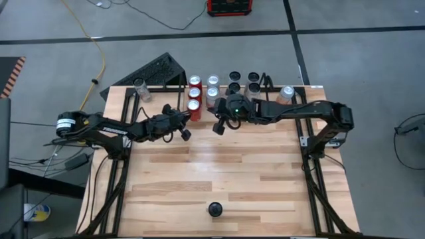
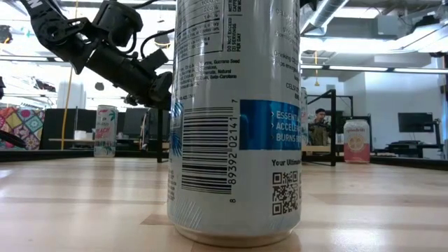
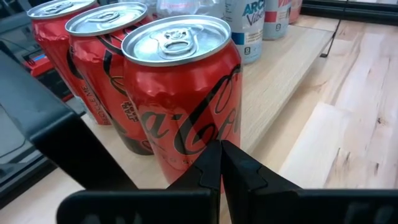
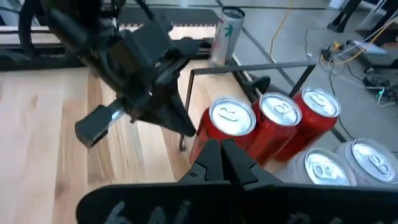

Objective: Place canned beverage on shelf
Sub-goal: Put the red black soda can on the shelf aligned with the other red black soda cans, then put the orange white soda can on the shelf aligned with the other orange white soda can

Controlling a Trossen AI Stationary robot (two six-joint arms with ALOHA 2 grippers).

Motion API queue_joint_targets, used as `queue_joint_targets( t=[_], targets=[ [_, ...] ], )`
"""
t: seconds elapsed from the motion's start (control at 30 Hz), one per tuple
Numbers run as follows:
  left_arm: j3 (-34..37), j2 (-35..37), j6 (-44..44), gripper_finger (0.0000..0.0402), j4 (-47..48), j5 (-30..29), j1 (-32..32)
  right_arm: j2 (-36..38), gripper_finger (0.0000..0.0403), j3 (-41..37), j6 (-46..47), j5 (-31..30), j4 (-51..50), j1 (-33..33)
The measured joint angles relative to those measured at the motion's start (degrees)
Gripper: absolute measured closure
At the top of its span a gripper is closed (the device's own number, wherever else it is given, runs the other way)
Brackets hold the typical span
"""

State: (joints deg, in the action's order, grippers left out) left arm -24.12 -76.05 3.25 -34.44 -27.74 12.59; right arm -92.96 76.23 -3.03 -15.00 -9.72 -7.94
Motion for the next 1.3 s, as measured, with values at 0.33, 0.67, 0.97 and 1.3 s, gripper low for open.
queue_joint_targets(
  t=[0.33, 0.67, 0.97, 1.3],
  targets=[
    [0.00, 0.00, 0.00, 0.0402, 0.01, 2.00, 1.90, 2.56, 0.0403, 0.00, 0.44, -0.07, -2.91, 0.52],
    [-0.02, 5.25, -0.04, 0.0402, 3.66, 1.61, 0.78, 10.04, 0.0403, -0.02, 0.81, -1.38, -16.71, -2.08],
    [-0.02, 19.86, -4.62, 0.0402, 10.87, 1.88, -5.66, 22.67, 0.0403, 0.00, 9.56, -4.70, -38.22, -17.48],
    [-0.02, 36.09, -10.93, 0.0401, 10.96, 9.27, -8.08, 20.63, 0.0396, 0.00, 17.51, -0.60, -48.20, -40.98]
  ],
)
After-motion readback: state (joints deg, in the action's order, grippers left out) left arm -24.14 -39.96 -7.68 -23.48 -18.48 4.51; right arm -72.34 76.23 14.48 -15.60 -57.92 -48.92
